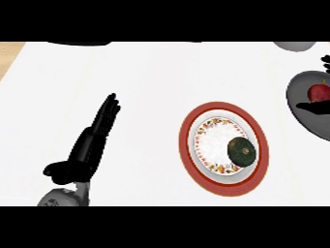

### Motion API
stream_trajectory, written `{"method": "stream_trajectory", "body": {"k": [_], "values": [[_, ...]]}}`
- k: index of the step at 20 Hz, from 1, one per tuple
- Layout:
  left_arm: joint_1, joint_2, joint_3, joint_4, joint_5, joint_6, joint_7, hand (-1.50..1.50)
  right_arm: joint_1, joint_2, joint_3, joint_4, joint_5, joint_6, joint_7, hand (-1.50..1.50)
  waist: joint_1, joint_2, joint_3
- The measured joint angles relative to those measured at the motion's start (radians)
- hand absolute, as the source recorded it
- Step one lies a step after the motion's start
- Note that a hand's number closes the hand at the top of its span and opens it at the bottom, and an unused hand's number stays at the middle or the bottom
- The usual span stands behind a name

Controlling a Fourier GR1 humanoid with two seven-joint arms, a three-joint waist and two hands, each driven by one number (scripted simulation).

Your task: Pick the pear from the plate and place it in the pan

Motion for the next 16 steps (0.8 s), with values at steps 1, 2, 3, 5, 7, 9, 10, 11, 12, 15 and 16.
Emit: {"method": "stream_trajectory", "body": {"k": [1, 2, 3, 5, 7, 9, 10, 11, 12, 15, 16], "values": [[0.006, 0.003, 0.002, 0.001, 0.001, -0.003, -0.002, 0.0, 0.003, 0.002, -0.022, -0.001, -0.022, 0.005, -0.018, -1.5, -0.002, -0.001, 0.0], [0.008, 0.004, 0.004, 0.002, 0.002, -0.004, -0.004, 0.0, 0.01, 0.002, -0.042, -0.002, -0.041, 0.016, -0.042, -1.5, -0.006, -0.002, 0.0], [0.013, 0.007, 0.005, -0.005, 0.005, -0.007, -0.003, 0.0, 0.013, -0.005, -0.063, -0.001, -0.061, 0.032, -0.055, -1.5, -0.007, -0.003, 0.0], [0.009, 0.004, 0.006, -0.012, 0.004, -0.002, 0.011, 0.0, 0.014, -0.029, -0.1, 0.005, -0.097, 0.082, -0.07, -1.5, -0.012, -0.004, 0.0], [0.005, 0.009, 0.013, -0.011, 0.002, -0.001, 0.015, 0.0, 0.024, -0.047, -0.127, 0.013, -0.124, 0.14, -0.081, -1.5, -0.018, -0.006, -0.001], [0.002, 0.008, 0.017, -0.011, 0.0, 0.002, 0.021, 0.0, 0.038, -0.086, -0.153, 0.021, -0.151, 0.227, -0.089, -1.5, -0.025, -0.008, -0.001], [0.002, 0.009, 0.02, -0.011, 0.001, 0.002, 0.021, 0.0, 0.044, -0.1, -0.165, 0.025, -0.162, 0.265, -0.094, -1.5, -0.026, -0.008, -0.001], [0.004, 0.01, 0.024, -0.013, 0.005, 0.001, 0.025, 0.0, 0.055, -0.117, -0.176, 0.029, -0.174, 0.311, -0.101, -1.5, -0.028, -0.009, -0.001], [0.005, 0.012, 0.027, -0.012, 0.005, -0.001, 0.024, 0.0, 0.068, -0.13, -0.182, 0.031, -0.18, 0.356, -0.108, -1.5, -0.03, -0.01, -0.001], [0.005, 0.016, 0.034, -0.014, 0.008, -0.005, 0.022, 0.0, 0.108, -0.154, -0.195, 0.036, -0.196, 0.482, -0.137, -1.5, -0.033, -0.011, -0.001], [0.004, 0.02, 0.04, -0.012, 0.01, -0.008, 0.021, 0.0, 0.12, -0.168, -0.193, 0.033, -0.194, 0.513, -0.138, -1.5, -0.034, -0.011, 0.0]]}}
